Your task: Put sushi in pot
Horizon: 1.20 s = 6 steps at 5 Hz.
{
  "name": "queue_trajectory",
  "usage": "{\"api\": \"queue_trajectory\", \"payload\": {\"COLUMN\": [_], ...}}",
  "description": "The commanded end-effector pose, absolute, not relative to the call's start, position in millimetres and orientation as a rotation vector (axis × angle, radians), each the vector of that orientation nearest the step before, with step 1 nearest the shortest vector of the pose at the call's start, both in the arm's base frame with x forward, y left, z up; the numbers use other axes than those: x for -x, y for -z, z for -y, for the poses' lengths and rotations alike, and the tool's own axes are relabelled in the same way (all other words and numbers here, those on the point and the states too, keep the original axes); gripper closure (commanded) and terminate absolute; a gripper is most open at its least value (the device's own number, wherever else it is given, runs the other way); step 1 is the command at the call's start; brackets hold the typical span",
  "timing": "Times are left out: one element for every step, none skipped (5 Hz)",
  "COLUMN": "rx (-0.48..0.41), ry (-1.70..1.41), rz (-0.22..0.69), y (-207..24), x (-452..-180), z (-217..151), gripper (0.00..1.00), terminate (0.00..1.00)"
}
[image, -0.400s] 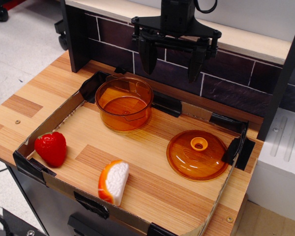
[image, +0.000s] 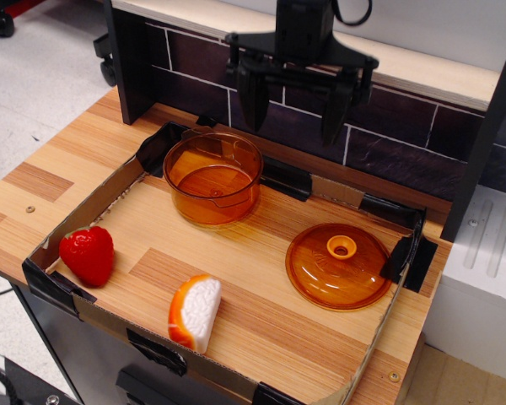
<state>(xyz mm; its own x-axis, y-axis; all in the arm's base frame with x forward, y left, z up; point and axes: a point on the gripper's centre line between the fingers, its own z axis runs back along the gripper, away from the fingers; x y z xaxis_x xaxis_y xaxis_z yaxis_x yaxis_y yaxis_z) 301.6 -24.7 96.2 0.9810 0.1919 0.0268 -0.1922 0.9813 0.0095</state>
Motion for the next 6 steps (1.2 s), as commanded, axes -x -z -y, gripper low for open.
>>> {"api": "queue_trajectory", "payload": {"rx": [0.083,0.092,0.046,0.033,0.03,0.049], "ry": [-0.018,-0.03,-0.086,-0.112,-0.143,-0.163], "rz": [0.13,0.095,0.07,0.027,0.013,0.0], "y": [-109.4,-99.4,-77.3,-57.9,-45.5,-33.8], "x": [-249.1,-237.2,-228.4,-219.1,-205.0,-190.9], "z": [-4.1,-16.7,-20.2,-12.5,-5.1,4.6], "gripper": [0.0,0.0,0.0,0.0,0.0,0.0], "terminate": [0.0,0.0,0.0,0.0,0.0,0.0]}}
